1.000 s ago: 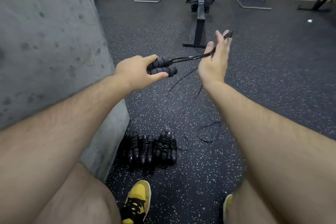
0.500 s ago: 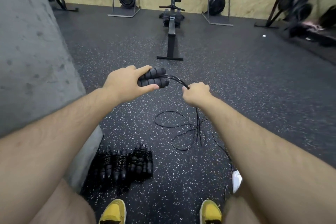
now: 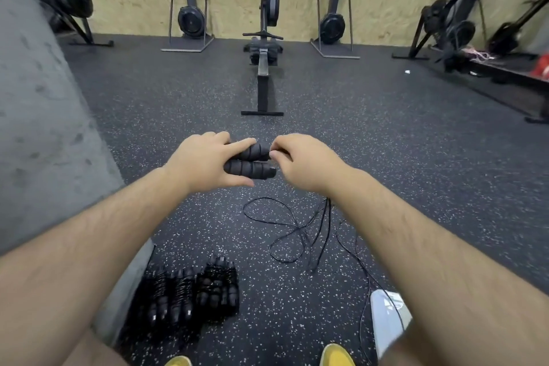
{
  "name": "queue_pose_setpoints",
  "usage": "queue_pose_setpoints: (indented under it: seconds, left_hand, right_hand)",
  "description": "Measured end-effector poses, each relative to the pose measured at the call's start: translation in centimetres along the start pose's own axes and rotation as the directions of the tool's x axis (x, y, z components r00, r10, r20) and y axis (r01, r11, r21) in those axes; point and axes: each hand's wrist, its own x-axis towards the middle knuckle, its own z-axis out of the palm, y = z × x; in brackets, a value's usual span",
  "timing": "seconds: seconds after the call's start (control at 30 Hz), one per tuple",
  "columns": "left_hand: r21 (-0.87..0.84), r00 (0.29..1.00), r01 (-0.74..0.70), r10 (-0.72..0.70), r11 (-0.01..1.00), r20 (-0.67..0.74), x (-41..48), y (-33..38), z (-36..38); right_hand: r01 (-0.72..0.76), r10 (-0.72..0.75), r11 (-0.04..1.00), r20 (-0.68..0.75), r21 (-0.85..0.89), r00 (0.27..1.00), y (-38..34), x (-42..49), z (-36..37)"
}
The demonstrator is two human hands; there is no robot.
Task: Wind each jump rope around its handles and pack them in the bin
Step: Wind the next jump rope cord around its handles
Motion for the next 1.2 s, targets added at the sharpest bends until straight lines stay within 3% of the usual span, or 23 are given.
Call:
queue_pose_setpoints:
  seconds: [0.17, 0.27, 0.4, 0.5, 0.63, 0.8, 0.93, 1.1, 1.2]
  left_hand:
    - [-0.149, 0.982, -0.182, 0.173, 0.972, -0.072, -0.3, 1.6, -1.3]
    - [-0.279, 0.969, -0.23, 0.191, 0.932, -0.159, -0.5, 2.9, -3.2]
    - [-0.333, 0.959, -0.168, 0.075, 0.928, -0.273, -0.4, 4.9, -5.2]
    - [-0.278, 0.949, -0.046, -0.045, 0.959, -0.312, 0.2, 5.4, -5.5]
    - [-0.145, 0.955, 0.097, -0.133, 0.985, -0.266, 1.0, 3.5, -4.9]
    - [-0.023, 0.975, 0.063, -0.066, 0.998, -0.21, 1.1, 1.0, -3.6]
    - [-0.009, 0.988, -0.06, 0.058, 0.998, -0.143, 0.5, 0.7, -3.2]
    - [-0.137, 0.98, -0.2, 0.197, 0.97, -0.035, -0.7, 1.2, -3.8]
    - [-0.287, 0.971, -0.238, 0.232, 0.928, -0.057, -1.5, 2.5, -5.2]
  right_hand:
    - [0.05, -0.052, 0.998, -0.088, -0.027, 0.995, 2.4, -1.0, -2.0]
    - [0.004, 0.019, 0.977, -0.105, 0.215, 0.994, 3.5, -1.6, -2.5]
    - [-0.108, 0.137, 0.811, -0.007, 0.574, 0.99, 2.9, -1.9, -1.3]
    - [-0.188, 0.14, 0.93, 0.169, 0.315, 0.976, 1.4, -1.4, 0.8]
    - [-0.216, 0.13, 0.95, 0.344, 0.226, 0.93, -1.4, -2.3, 1.6]
    - [-0.039, 0.05, 0.998, 0.202, -0.058, 0.978, -2.7, -3.1, -1.4]
    - [0.146, -0.122, 0.926, 0.091, -0.348, 0.988, -2.7, -3.2, -3.4]
    - [0.19, -0.195, 0.957, -0.001, -0.221, 0.981, -0.3, -2.2, -5.1]
    - [0.185, -0.198, 0.976, -0.11, -0.118, 0.974, 1.8, -1.5, -5.1]
